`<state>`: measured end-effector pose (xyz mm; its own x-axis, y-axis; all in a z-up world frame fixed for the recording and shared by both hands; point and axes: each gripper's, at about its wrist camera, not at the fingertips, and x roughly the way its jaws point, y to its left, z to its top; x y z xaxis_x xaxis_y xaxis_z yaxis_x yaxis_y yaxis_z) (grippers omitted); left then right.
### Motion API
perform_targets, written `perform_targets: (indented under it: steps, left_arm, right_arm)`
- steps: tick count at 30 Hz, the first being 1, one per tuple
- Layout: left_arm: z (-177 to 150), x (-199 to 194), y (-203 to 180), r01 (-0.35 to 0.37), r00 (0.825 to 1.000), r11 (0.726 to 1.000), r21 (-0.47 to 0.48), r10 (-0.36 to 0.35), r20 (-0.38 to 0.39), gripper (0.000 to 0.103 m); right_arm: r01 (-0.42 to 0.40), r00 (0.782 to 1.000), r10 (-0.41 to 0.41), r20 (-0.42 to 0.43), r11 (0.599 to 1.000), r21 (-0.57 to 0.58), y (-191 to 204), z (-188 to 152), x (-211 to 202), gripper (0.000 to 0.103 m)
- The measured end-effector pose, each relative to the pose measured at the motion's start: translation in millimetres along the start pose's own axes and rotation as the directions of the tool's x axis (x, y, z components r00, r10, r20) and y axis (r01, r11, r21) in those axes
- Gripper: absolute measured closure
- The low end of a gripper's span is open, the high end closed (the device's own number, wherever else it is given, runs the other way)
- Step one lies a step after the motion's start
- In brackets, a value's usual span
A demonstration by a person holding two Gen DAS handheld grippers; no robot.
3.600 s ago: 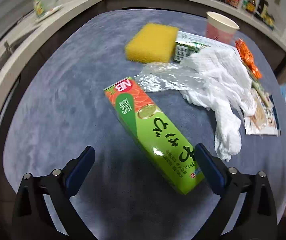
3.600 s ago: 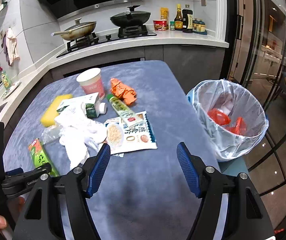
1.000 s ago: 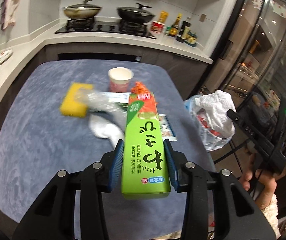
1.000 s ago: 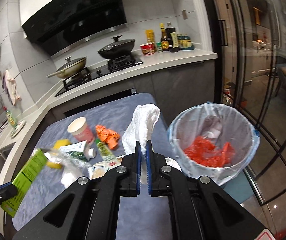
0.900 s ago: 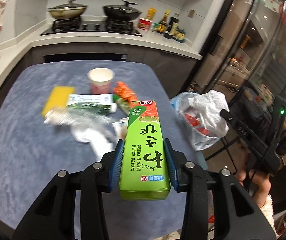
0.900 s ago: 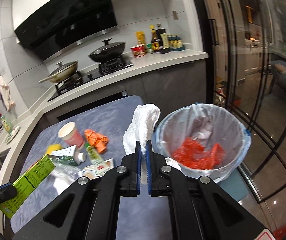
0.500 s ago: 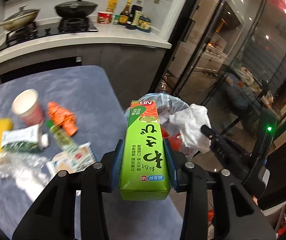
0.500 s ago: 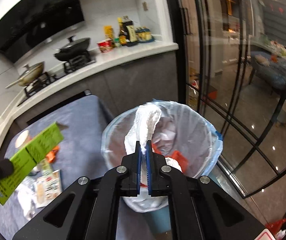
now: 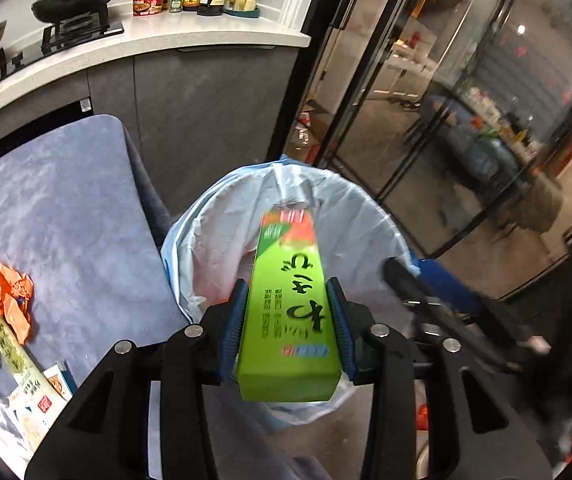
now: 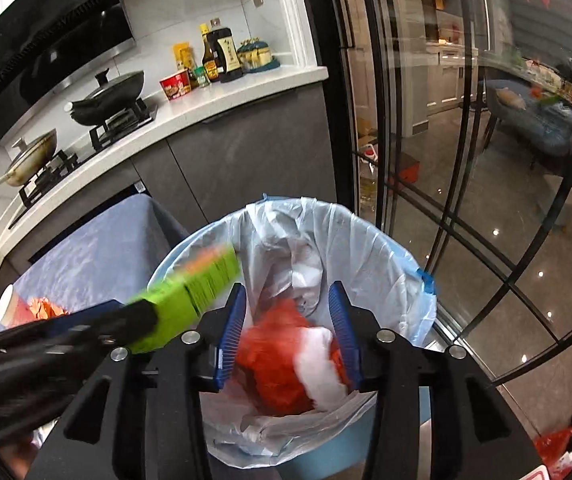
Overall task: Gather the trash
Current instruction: 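Carry the green box and tissue over the bin and release both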
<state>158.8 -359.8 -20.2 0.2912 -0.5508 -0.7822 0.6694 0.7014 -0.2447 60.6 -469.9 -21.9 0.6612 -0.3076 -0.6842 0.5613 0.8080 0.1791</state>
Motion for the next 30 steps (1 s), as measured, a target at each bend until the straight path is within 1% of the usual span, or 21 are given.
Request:
perform_targets:
  steps: [1,2,4,6,13,18,23,25,27,29,30]
  left_arm:
    - [-0.3,0.5,0.1,-0.014,1.000,1.000,-0.004,0.014,0.009,0.058]
    - [-0.5,0.0,0.2,-0.025,1.000,1.000,-0.006,0.025,0.015,0.056]
    - [-0.2,-1.6,1.8,-0.036,0.999,0.999,-0.010,0.037,0.023,0.046]
    - [-0.5,-5.1,3.6,-0.052,0.998,0.999,-0.011,0.052,0.036,0.046]
    - [-2.0,-13.6,6.1,-0.086,0.995,0.996,-0.018,0.087,0.049,0.045]
    - [-10.3,-29.9,10.1,-0.142,0.987,0.990,-0.007,0.142,0.072,0.045]
    - [-24.9,-53.9,24.7,-0.171,0.981,0.984,-0.051,0.175,0.086,0.044]
    - [-34.1,-67.0,34.2,-0.202,0.974,0.977,-0.071,0.208,0.094,0.044]
    - [-42.6,-77.4,42.2,-0.234,0.965,0.969,-0.084,0.242,0.097,0.044]
    - [-51.8,-87.8,51.5,-0.259,0.959,0.961,-0.101,0.268,0.096,0.043]
    - [-57.5,-93.4,57.6,-0.275,0.954,0.955,-0.113,0.286,0.092,0.040]
  right_arm:
    - [0.014,1.000,-0.014,0.006,1.000,-0.005,0.2,-0.4,-3.0,0.060]
    - [0.015,1.000,-0.015,0.015,1.000,-0.007,0.1,-0.5,-5.2,0.060]
    - [0.014,1.000,-0.014,0.020,1.000,-0.001,-2.9,0.0,-8.5,0.060]
    - [-0.005,1.000,0.005,0.023,1.000,0.009,-6.3,0.4,-12.0,0.060]
    - [-0.019,0.999,0.019,0.034,1.000,-0.007,-1.0,-2.3,-24.7,0.059]
    - [-0.027,0.999,0.029,0.035,0.999,-0.035,10.5,-8.2,-36.0,0.058]
    - [-0.059,0.998,0.061,0.034,0.996,-0.066,28.2,-17.2,-52.5,0.058]
    - [-0.071,0.997,0.074,0.035,0.994,-0.084,38.4,-22.8,-60.0,0.058]
    - [-0.088,0.995,0.091,0.030,0.991,-0.100,48.2,-27.9,-65.3,0.054]
    - [-0.097,0.994,0.101,0.029,0.987,-0.127,61.2,-35.2,-71.2,0.054]
    - [-0.102,0.994,0.107,0.026,0.984,-0.145,68.6,-39.5,-74.0,0.054]
